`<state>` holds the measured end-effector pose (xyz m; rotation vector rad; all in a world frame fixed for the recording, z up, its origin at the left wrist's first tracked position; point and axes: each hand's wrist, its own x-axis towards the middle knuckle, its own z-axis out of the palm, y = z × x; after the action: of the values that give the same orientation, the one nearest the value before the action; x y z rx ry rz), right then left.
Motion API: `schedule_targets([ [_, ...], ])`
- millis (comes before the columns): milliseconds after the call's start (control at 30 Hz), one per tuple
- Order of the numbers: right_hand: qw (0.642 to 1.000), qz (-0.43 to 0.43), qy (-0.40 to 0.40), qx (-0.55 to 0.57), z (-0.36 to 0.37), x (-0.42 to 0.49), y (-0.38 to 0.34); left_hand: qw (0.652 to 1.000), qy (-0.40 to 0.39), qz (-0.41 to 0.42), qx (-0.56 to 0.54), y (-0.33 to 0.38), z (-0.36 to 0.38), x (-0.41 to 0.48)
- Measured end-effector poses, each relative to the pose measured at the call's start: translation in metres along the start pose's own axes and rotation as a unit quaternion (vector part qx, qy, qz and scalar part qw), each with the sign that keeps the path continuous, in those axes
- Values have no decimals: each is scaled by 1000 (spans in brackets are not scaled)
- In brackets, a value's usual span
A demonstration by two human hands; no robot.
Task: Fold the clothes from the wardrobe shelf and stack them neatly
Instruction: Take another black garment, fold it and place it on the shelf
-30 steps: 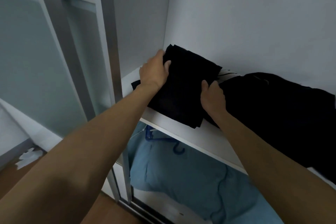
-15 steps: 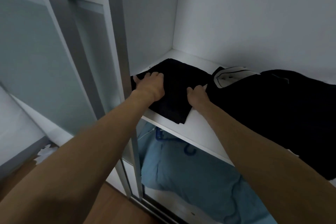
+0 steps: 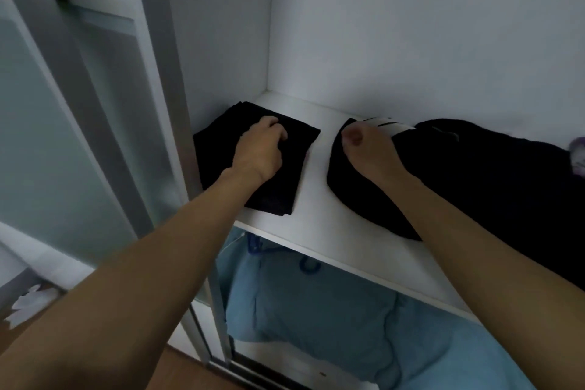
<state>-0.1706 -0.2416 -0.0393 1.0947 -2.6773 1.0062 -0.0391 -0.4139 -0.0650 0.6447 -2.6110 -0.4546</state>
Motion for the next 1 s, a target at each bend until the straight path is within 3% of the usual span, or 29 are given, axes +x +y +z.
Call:
schedule_targets([
  [67, 993, 2, 63, -96, -29, 1, 25, 995, 3, 45, -84, 24, 13, 6],
  [167, 972, 112, -18, -204, -58, -4, 62, 983, -34, 48, -174, 53, 41, 16],
  [233, 974, 158, -46, -159, -65, -15, 84, 972, -75, 4, -222, 68, 59, 25],
  [367, 980, 117, 85, -134, -61, -37, 107, 933, -172, -86, -306, 90, 83, 41],
  [433, 981, 102, 153, -67, -64, -43, 106, 897, -169, -141, -383, 97, 87, 42],
  [533, 978, 72, 190, 51, -79, -61, 94, 892, -122, -187, -392, 110, 85, 41],
  [567, 979, 64, 173, 82, -84, -71, 89, 877, -133, -201, -416, 117, 78, 38],
  [600, 982, 54, 149, 99, -89, -83, 83, 839, -167, -219, -470, 124, 72, 35],
  [667, 992, 19, 92, 86, -97, -109, 72, 733, -265, -240, -579, 137, 54, 25],
  [733, 998, -38, 26, 49, -100, -136, 61, 688, -352, -206, -600, 151, 42, 13],
  [833, 993, -87, -73, 17, -98, -168, 45, 703, -391, -145, -577, 182, 36, -18],
  [1000, 971, 18, -162, 174, -119, -219, 38, 764, -313, -178, -535, 203, 34, -77],
])
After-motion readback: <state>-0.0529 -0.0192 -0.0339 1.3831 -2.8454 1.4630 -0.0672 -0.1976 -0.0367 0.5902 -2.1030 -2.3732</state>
